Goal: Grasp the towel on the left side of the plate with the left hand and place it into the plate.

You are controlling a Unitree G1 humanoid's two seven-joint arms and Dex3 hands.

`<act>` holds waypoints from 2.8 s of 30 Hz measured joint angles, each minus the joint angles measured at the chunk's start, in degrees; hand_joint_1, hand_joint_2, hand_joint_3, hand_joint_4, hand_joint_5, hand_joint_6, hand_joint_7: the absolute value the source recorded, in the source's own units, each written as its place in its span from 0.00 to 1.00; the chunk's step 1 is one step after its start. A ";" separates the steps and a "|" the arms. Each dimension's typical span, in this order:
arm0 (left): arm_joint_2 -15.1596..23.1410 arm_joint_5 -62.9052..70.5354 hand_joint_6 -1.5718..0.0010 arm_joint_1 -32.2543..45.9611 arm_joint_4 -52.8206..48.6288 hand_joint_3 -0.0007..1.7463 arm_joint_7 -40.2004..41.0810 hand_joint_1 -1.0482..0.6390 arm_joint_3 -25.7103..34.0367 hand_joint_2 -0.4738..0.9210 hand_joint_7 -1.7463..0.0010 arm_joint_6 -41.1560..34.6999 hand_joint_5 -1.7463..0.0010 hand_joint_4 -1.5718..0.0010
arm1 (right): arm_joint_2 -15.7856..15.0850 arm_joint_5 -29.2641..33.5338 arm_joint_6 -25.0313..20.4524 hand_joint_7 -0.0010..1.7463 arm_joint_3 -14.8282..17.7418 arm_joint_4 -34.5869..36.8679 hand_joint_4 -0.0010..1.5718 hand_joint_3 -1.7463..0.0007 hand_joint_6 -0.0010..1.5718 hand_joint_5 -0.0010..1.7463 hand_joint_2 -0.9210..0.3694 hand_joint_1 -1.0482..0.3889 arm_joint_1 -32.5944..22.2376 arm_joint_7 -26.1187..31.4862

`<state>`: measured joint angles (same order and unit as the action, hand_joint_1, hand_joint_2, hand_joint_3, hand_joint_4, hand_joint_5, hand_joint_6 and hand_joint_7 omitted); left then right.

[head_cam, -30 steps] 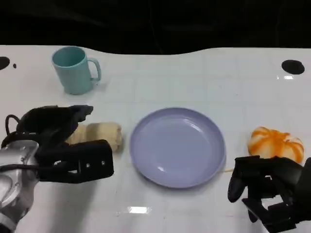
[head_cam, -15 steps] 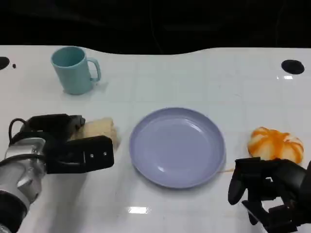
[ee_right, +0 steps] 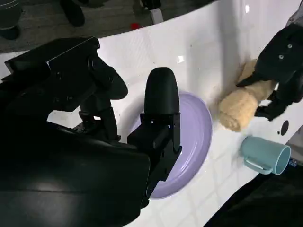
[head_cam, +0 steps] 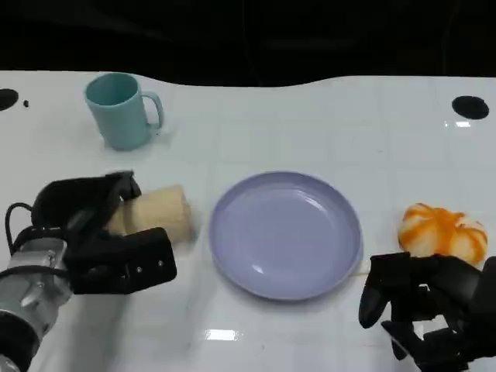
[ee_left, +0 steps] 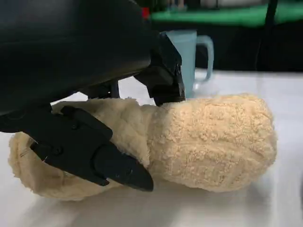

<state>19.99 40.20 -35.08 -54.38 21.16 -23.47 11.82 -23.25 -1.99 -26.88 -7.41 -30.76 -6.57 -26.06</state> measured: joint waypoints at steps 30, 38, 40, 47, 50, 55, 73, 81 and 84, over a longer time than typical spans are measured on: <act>-9.94 -2.59 0.59 0.45 28.24 0.49 -15.36 0.50 -1.98 0.73 0.00 -6.69 0.00 0.45 | 0.52 0.29 -2.09 0.83 -0.10 0.07 0.44 0.40 0.43 0.96 0.24 0.78 1.47 0.76; -12.58 -2.32 0.58 2.48 28.52 0.59 -18.40 0.52 -4.19 0.70 0.01 -8.48 0.00 0.45 | 0.18 0.30 -2.01 0.82 -0.05 -0.57 0.44 0.39 0.43 0.96 0.25 0.77 1.01 0.69; -13.22 -2.39 0.57 2.77 28.52 0.59 -18.54 0.52 -4.19 0.68 0.16 -8.48 0.00 0.49 | 0.06 0.27 -2.01 0.82 0.04 -0.84 0.44 0.39 0.43 0.96 0.25 0.77 0.87 0.58; -13.78 -5.25 0.66 3.03 30.24 0.09 -26.74 0.38 -3.91 0.99 0.96 -10.99 0.62 0.77 | -0.10 -0.06 -2.02 0.82 0.24 -1.21 0.44 0.39 0.43 0.96 0.25 0.76 0.80 0.03; -12.54 -5.46 0.80 3.23 31.81 0.07 -28.72 0.29 -3.92 1.00 1.00 -10.53 0.71 0.87 | -0.11 -0.12 -2.03 0.81 0.27 -1.18 0.44 0.39 0.43 0.95 0.25 0.76 0.79 -0.22; -9.88 -3.41 0.87 3.32 35.15 0.08 -29.83 0.19 -4.32 1.00 1.00 -10.35 0.73 0.94 | -0.14 -0.08 -1.82 0.82 0.27 -0.86 0.45 0.39 0.44 0.96 0.25 0.77 0.68 -0.28; -1.94 -12.59 0.79 13.21 53.68 0.09 -40.50 0.25 4.34 1.00 0.97 -12.71 0.64 0.81 | -0.21 -0.31 -1.53 0.81 1.01 -0.08 0.44 0.39 0.43 0.96 0.25 0.77 0.48 -0.47; -4.00 -29.73 0.50 21.30 63.89 0.10 -43.79 0.46 13.82 1.00 0.85 -18.73 0.51 0.57 | -0.25 -0.26 -1.55 0.81 1.00 -0.03 0.44 0.39 0.43 0.95 0.25 0.77 0.54 -0.50; -6.34 -36.48 0.39 24.19 67.70 0.17 -43.75 0.52 17.34 0.99 0.78 -23.51 0.39 0.52 | -0.27 -0.29 -1.70 0.81 1.01 -0.04 0.44 0.39 0.43 0.95 0.25 0.77 0.58 -0.50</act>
<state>13.65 3.72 -10.90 13.33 -22.59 -6.14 -11.69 -23.52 -2.28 -28.59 -6.41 -30.80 -5.98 -26.56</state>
